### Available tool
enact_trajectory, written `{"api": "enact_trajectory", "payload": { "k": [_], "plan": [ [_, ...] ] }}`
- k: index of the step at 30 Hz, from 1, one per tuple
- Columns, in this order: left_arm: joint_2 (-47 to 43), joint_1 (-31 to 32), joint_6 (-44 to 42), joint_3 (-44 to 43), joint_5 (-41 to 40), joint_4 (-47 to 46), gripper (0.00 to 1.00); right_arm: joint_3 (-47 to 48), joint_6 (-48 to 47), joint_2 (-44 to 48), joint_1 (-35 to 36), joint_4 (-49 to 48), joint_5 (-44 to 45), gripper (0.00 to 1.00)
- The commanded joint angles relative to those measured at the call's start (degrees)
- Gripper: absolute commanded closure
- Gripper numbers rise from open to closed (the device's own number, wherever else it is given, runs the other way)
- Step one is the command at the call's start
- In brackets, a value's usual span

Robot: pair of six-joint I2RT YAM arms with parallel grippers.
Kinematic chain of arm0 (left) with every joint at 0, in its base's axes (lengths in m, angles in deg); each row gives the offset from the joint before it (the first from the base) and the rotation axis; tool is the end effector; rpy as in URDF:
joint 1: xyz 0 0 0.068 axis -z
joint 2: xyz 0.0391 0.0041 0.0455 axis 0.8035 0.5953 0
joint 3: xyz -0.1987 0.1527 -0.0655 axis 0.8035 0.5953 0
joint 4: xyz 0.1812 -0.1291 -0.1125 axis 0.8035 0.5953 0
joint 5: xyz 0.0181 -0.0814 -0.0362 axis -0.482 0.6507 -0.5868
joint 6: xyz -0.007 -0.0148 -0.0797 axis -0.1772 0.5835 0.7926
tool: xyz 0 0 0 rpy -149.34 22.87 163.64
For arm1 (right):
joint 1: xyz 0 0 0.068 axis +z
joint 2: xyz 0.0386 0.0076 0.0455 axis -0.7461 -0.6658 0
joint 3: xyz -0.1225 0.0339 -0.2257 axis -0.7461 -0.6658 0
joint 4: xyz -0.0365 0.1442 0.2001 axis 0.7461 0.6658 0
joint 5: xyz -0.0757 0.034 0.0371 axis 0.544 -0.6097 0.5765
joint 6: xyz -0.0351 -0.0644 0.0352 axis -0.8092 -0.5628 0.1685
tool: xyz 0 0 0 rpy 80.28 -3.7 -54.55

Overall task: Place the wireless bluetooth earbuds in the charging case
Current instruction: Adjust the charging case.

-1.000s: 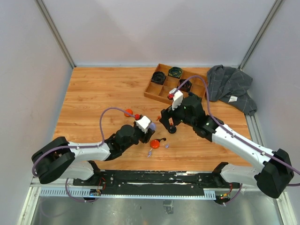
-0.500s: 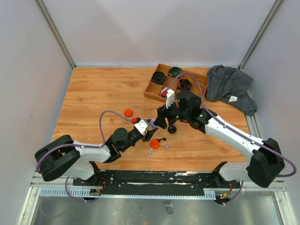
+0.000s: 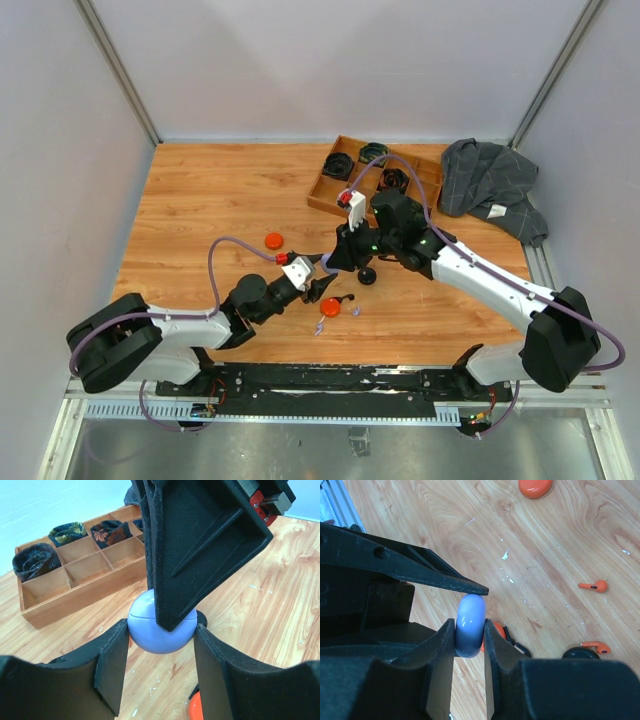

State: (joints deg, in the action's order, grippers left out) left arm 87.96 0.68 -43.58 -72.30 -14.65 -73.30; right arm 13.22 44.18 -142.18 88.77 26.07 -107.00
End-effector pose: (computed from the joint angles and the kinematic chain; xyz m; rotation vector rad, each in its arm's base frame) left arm 0.1571 -0.2116 0.1955 0.7703 1.3311 -0.5934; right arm 0.2230 0.2353 0.2666 -0.8505 2.0353 1.0643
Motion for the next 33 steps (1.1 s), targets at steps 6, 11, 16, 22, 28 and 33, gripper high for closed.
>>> {"api": "enact_trajectory", "payload": {
  "k": [6,11,16,22,28,33],
  "plan": [
    [-5.45,0.34,1.28,0.19,3.78,3.98,0.44,1.87,-1.51,1.71,0.59,2.89,-0.48,0.93],
    [-10.32,-0.89,1.26,-2.05,10.61,12.71,0.37,4.23,-6.13,3.30,0.54,6.95,0.16,0.94],
    [-14.50,-8.82,4.71,-3.33,25.97,18.18,0.35,7.32,-10.80,3.74,0.61,10.12,-1.08,0.94],
    [-17.45,-14.42,7.79,-3.88,35.87,19.88,0.33,9.62,-16.75,3.89,0.62,12.55,-3.93,0.94],
    [-15.67,-19.24,13.52,-3.54,45.25,14.69,0.34,11.72,-22.20,2.62,0.81,14.96,-8.49,0.94],
    [-13.63,-22.51,18.76,-3.79,51.49,8.42,0.36,12.92,-26.74,1.72,1.23,16.52,-10.06,0.93]
  ]
}}
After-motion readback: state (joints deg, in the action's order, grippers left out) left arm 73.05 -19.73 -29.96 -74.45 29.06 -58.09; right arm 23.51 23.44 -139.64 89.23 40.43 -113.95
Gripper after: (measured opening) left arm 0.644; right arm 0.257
